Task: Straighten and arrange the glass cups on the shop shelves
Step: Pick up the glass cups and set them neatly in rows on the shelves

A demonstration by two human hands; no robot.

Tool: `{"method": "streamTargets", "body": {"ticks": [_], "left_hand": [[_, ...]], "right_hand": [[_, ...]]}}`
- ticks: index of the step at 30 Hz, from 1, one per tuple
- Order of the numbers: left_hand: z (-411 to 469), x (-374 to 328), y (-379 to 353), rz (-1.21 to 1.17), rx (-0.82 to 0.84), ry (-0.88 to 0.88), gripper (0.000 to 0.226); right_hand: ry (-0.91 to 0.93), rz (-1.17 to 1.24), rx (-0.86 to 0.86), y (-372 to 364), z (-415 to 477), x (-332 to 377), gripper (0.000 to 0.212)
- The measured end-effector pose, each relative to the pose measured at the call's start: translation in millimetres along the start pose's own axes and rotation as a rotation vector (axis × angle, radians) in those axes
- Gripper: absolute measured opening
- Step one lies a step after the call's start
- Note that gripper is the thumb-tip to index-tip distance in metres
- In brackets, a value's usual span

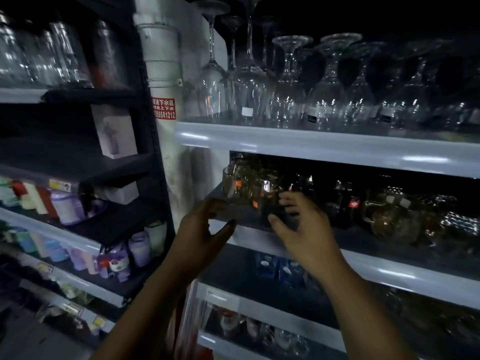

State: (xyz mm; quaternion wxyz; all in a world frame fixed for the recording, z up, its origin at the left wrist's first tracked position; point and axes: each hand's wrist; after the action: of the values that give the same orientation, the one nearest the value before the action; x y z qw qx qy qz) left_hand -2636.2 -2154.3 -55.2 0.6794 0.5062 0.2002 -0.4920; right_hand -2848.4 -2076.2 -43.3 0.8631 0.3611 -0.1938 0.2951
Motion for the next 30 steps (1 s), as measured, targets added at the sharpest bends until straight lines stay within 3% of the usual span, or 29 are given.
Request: {"method": "streamTargets", "body": {"ticks": [4, 9, 12, 17, 23, 27, 30], "left_hand": [[43, 25, 9, 0.007, 0.051, -0.025, 0.036], [89, 51, -2, 0.019, 0.054, -0.038, 0.037], [110, 61, -10, 0.055, 0.061, -0.123, 0.049], [147, 66, -27, -0.091, 0.226, -0.021, 0.082], [163, 77, -42, -0.085, 0.292, 0.002, 0.056], [164, 78, -37, -0.056, 0.321, 0.019, 0.061], [156, 77, -23, -0.180, 0.348, 0.053, 0.051]], "right_hand": [[0.051, -0.121, -0.077, -33, 27, -5, 0.036], [0.054, -0.286, -0.178, -70, 44, -13, 0.045], [0.030, -0.348, -0.217, -87, 52, -14, 0.048], [0.017, -0.434, -0.261, -108, 58, -19, 0.047], [0.069, -0.361, -0.398, -126, 55, -20, 0.039], [0.092, -0.324, -0.448, -132, 55, -20, 0.036], [0.084, -0.293, -0.425, -131, 53, -16, 0.034]]}}
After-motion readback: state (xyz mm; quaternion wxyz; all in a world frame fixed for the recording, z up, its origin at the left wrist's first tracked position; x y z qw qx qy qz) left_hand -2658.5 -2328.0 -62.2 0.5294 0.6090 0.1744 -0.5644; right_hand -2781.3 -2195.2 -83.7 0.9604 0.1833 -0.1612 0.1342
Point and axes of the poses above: each hand's wrist, its own z-axis towards the middle knuckle, its own y-axis out of the back of the hand, x = y × z, and after that the axes turned 12 degrees about y, right-handed
